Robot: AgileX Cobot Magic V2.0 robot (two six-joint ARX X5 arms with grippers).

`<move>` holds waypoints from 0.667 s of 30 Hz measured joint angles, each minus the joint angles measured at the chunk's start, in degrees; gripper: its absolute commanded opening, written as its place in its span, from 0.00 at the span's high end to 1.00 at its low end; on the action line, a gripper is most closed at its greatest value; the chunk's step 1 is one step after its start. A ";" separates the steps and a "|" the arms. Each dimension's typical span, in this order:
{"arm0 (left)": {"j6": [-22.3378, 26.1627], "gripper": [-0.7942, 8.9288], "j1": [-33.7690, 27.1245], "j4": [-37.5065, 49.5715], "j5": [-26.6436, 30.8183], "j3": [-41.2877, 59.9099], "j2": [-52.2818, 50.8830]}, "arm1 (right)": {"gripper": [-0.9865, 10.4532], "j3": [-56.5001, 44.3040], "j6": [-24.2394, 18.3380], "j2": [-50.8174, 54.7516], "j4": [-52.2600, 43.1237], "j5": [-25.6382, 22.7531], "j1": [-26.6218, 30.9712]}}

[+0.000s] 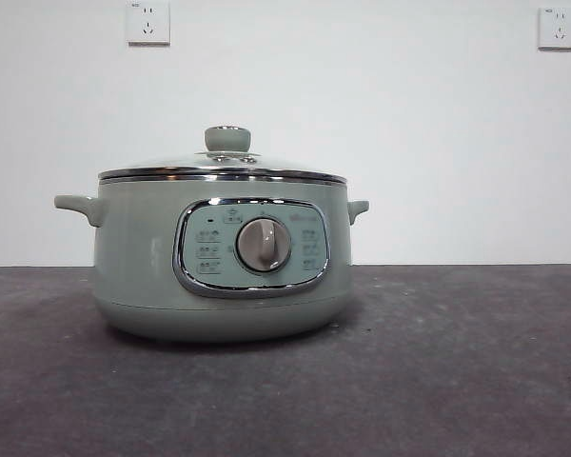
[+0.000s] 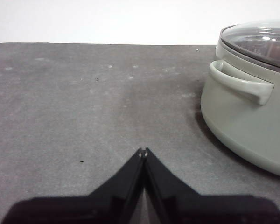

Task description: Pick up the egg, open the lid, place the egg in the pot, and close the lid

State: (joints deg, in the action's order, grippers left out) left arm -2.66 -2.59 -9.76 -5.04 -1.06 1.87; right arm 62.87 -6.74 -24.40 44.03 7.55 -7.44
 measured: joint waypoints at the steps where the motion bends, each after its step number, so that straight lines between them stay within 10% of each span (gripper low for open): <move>1: 0.02 0.92 0.00 0.00 0.00 0.00 0.00 | 0.91 -3.83 -0.17 1.84 -3.34 0.28 1.44; 20: 0.00 0.92 -0.02 0.00 0.00 0.00 0.00 | 0.91 -57.42 4.00 23.76 -32.54 1.27 5.22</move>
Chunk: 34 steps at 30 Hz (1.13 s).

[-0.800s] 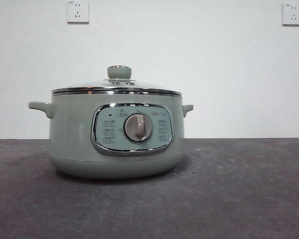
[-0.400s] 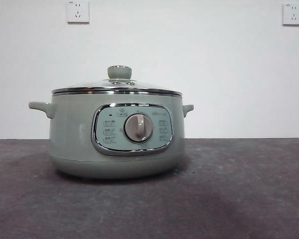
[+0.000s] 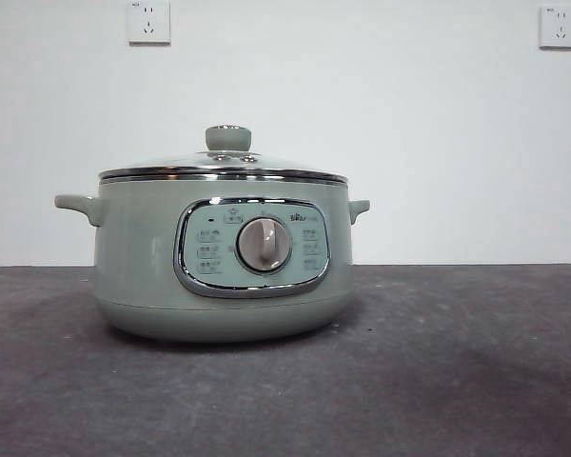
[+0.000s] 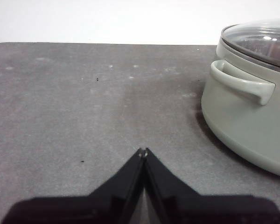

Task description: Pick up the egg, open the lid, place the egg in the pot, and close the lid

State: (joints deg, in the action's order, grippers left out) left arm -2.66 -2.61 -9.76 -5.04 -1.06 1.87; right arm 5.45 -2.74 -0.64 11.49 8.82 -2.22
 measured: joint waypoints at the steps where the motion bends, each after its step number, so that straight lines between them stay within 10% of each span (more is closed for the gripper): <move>1: 0.00 0.92 0.00 0.00 0.00 0.00 0.00 | 0.91 -0.83 0.26 0.00 -0.02 -0.02 0.00; 34: 0.00 0.92 0.00 0.00 0.00 0.00 0.02 | 0.91 -3.76 2.12 0.07 -0.70 -0.46 0.00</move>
